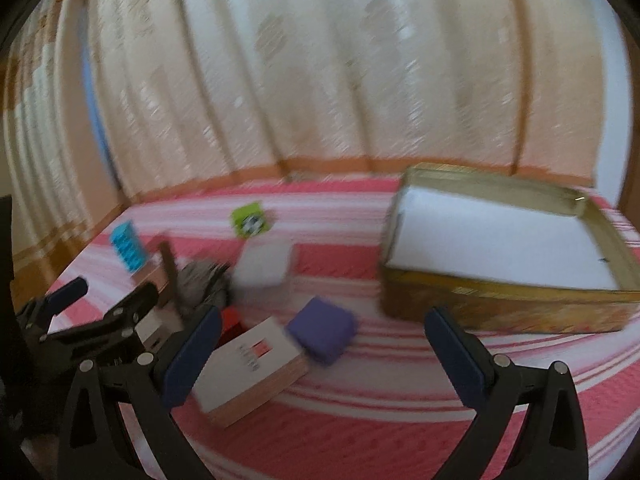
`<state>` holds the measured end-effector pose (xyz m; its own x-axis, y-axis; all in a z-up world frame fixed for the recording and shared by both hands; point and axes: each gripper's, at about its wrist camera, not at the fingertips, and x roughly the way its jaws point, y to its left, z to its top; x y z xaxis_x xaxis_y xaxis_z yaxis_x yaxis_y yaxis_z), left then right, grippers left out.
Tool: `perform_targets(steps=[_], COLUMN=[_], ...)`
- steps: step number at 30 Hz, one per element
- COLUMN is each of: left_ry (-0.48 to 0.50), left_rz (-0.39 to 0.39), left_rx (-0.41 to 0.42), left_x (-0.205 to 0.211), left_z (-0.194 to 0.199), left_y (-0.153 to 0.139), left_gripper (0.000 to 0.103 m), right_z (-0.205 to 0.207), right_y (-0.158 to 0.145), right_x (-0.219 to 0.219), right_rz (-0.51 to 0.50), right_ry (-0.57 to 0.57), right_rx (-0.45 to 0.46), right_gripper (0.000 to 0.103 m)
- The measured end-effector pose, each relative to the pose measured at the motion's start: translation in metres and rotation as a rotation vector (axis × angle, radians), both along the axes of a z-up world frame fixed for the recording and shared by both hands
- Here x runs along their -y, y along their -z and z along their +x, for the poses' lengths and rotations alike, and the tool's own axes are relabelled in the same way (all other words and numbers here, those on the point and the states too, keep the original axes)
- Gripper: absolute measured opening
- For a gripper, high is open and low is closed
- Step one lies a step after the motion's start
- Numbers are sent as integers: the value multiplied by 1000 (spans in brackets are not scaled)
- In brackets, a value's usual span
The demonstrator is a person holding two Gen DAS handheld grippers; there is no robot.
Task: Organize rigid objects
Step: 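Move the left tool toward the red brick while the right tool approaches the white printed box, then close the left tool on the red lego brick while the right tool grips the white printed box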
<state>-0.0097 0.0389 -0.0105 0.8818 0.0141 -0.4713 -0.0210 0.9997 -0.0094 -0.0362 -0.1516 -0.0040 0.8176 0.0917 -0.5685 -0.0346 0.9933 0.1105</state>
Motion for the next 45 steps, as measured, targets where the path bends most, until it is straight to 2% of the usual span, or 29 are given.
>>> perform_targets(steps=[6,10,14,16,20,21,22,24,30,33,36,38,42,44,45], left_ry=[-29,-29,-26,-32,-32,-22,-14,25,99,142,188,217,283,312,327], left_rz=[21,-23,-47,-49,-41,-42,-43,-36,6,-27,-61,-54,34,44,43], left_rx=[-66,-115,-156,-186,-187,-189,-194,-201,-215,-218,-229,-231,-258,-286,-307], left_x=[-24,-35,-43,-44,-45,-44,-42,-36,-15,-8,5,19,56,69,75], left_z=[-10,-13,-15,-14,-17,-18,-18,-19,-23,-25,-22,-21,-15,-9,-5], left_y=[5,9,12,13,13,14,14,15,8,2,-1,0,5,10,13], left_gripper=[103,103,103,103,103,103,103,103,102,100,98,91,83,67,63], right_z=[10,12,24,29,38,37,36,32,21,8,-3,-8,-4,-1,-1], right_y=[17,23,32,35,38,38,37,37,32,17,3,-4,-8,-11,-13], right_x=[-15,-28,-41,-46,-49,-50,-52,-54,-38,-18,9,27,57,67,71], right_rz=[41,7,-14,-30,-54,-63,-93,-129,-81,-30,-12,-17,3,37,56], right_ry=[-124,-194,-284,-296,-300,-305,-311,-325,-370,-401,-374,-332,-230,-198,-182], right_rx=[-122,-153,-227,-249,-276,-272,-270,-265,-259,-193,-103,-55,-36,-32,-24], right_gripper=[102,102,102,102,100,93,91,91,90,90,90,91,91,91,91])
